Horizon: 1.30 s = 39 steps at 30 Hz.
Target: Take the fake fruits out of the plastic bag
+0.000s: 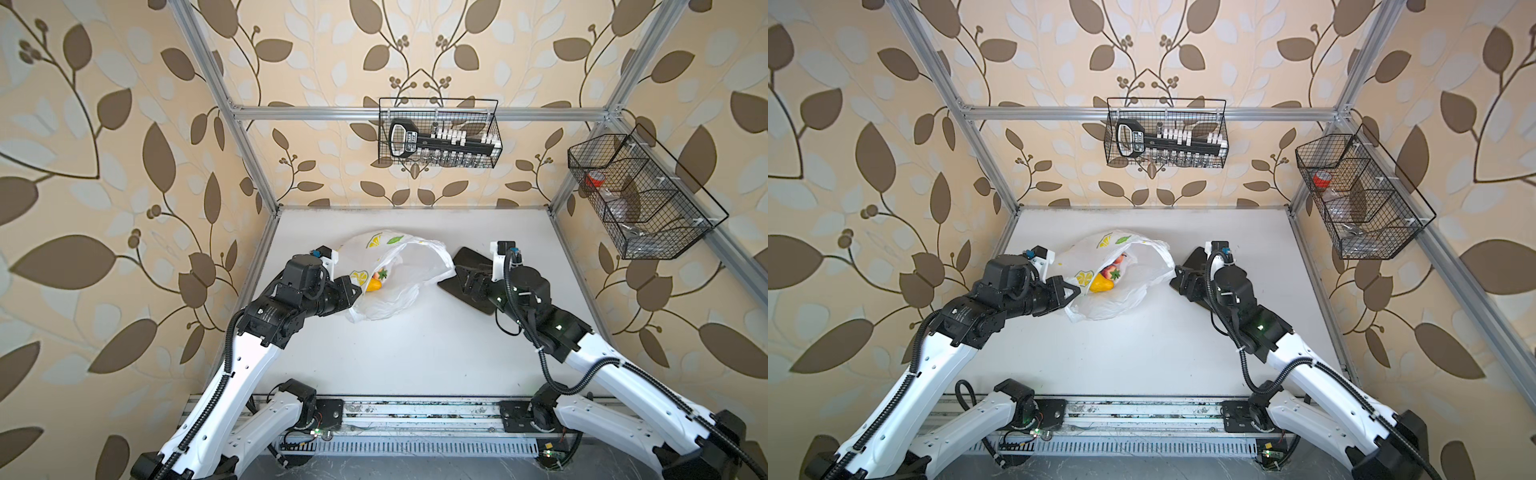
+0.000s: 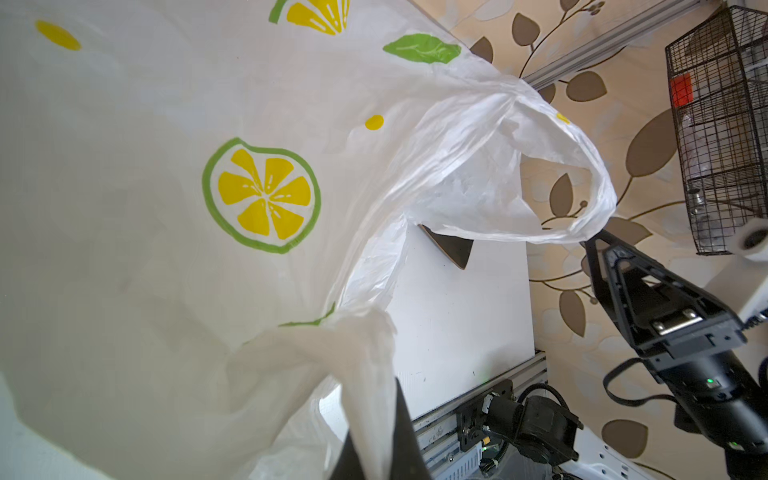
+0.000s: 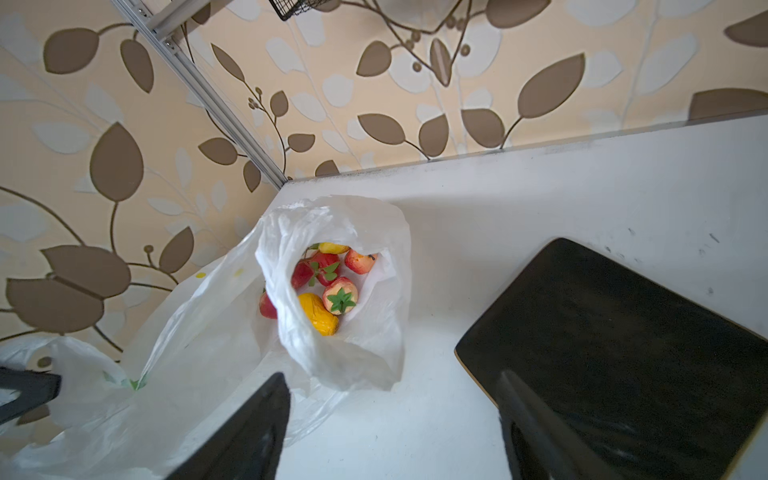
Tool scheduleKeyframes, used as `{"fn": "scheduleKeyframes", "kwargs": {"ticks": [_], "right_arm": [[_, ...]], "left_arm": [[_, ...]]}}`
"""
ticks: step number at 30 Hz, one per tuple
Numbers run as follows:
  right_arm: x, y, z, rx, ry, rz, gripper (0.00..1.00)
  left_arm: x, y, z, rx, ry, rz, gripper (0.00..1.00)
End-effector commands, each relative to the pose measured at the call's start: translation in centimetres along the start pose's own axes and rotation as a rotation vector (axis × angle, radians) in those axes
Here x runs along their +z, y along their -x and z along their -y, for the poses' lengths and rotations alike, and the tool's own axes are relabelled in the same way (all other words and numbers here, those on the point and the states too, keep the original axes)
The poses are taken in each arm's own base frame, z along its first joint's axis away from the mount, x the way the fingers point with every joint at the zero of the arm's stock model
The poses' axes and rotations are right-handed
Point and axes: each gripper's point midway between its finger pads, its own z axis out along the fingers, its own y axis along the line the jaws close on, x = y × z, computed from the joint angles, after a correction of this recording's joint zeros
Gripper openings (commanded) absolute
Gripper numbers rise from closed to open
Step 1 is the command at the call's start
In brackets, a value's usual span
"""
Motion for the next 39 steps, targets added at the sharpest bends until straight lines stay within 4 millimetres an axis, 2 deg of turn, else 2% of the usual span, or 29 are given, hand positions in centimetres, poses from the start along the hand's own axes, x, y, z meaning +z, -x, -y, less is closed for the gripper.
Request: {"fn": "scheduleKeyframes", "kwargs": {"ticks": [1, 3, 6, 10, 12, 13, 17, 20, 26, 33, 39], "right_arm": [[-1.6, -0.4, -0.9, -0.126, 0.063, -0.034, 0.74], [-1.9, 0.0, -2.9, -0.177, 0.151, -0.050, 0.71], [-1.9, -0.6, -6.4, -0.256, 0.267, -0.080, 0.67], [-1.6, -3.2, -12.8, -0.439, 0.418, -0.077, 0.62], [-0.3, -4.7, -14.8, -0.470, 0.449, -0.095, 0.58], [0.4, -4.8, -15.7, -0.455, 0.455, -0.095, 0.55], [5.0, -7.1, -17.8, -0.408, 0.430, -0.136, 0.50], [8.9, -8.3, -17.8, -0.336, 0.333, -0.135, 0.48], [15.7, -12.7, -18.1, -0.246, 0.220, -0.227, 0.52], [21.5, -15.6, -17.9, -0.160, 0.138, -0.303, 0.61], [25.5, -17.4, -16.3, -0.115, 0.055, -0.339, 0.68]], "left_arm": [[-0.7, 0.2, 0.8, 0.055, -0.035, 0.029, 0.00], [-0.8, 0.1, 0.8, 0.062, -0.038, 0.027, 0.00], [-0.8, 0.0, 0.9, 0.065, -0.041, 0.019, 0.00], [-0.9, -0.1, 0.6, 0.069, -0.030, 0.022, 0.00], [-1.0, -0.2, 0.4, 0.067, -0.022, 0.027, 0.00], [-1.0, -0.2, 0.3, 0.067, -0.017, 0.028, 0.00], [-1.2, -0.4, -0.3, 0.056, 0.012, 0.027, 0.00], [-1.4, -0.5, -0.9, 0.045, 0.041, 0.032, 0.00], [-1.5, -1.0, -1.6, 0.026, 0.077, 0.016, 0.00], [-1.6, -1.8, -2.3, 0.012, 0.114, -0.027, 0.00], [-1.4, -2.0, -2.4, -0.005, 0.121, -0.041, 0.00]]}}
